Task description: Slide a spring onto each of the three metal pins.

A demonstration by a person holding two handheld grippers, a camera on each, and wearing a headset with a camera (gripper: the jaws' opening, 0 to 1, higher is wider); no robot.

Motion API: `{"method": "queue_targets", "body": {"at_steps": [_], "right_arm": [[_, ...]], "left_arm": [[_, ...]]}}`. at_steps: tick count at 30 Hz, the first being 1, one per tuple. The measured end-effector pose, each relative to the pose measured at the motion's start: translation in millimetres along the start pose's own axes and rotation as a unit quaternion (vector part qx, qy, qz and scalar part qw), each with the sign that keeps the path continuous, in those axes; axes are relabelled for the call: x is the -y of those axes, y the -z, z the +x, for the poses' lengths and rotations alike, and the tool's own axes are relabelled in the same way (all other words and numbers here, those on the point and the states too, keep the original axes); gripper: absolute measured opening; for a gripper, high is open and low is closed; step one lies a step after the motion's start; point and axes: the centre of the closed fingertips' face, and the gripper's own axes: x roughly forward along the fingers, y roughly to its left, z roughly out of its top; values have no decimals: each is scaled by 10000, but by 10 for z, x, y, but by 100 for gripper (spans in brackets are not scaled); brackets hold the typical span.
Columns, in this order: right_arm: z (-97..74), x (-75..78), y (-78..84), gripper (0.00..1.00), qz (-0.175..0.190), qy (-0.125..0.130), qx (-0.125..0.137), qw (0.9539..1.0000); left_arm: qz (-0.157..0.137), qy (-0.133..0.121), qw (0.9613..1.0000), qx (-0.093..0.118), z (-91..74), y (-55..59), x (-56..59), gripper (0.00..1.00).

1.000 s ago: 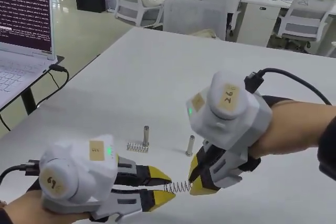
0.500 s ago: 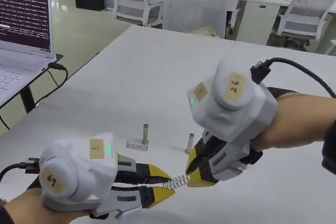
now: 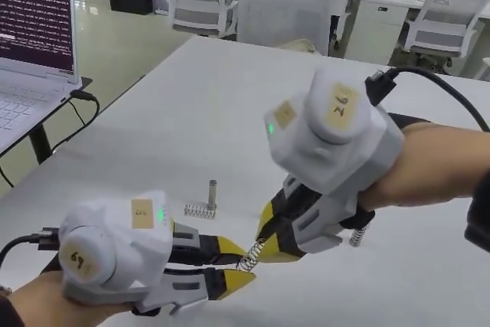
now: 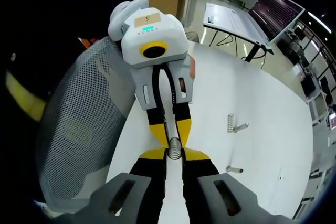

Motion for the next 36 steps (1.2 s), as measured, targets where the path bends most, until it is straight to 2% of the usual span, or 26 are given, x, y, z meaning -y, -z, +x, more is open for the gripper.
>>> {"method": "queue_targets", "body": {"at_steps": [17,36], "right_arm": [[25,-8,-89,8,-84,-22,42,10000],[44,-9,-57,8,-61,-27,-27,10000]], "left_arm": [[-20,50,10000,-5,47,-15,14,3],[-112,74,9999,1,58,-9,16,5]]}}
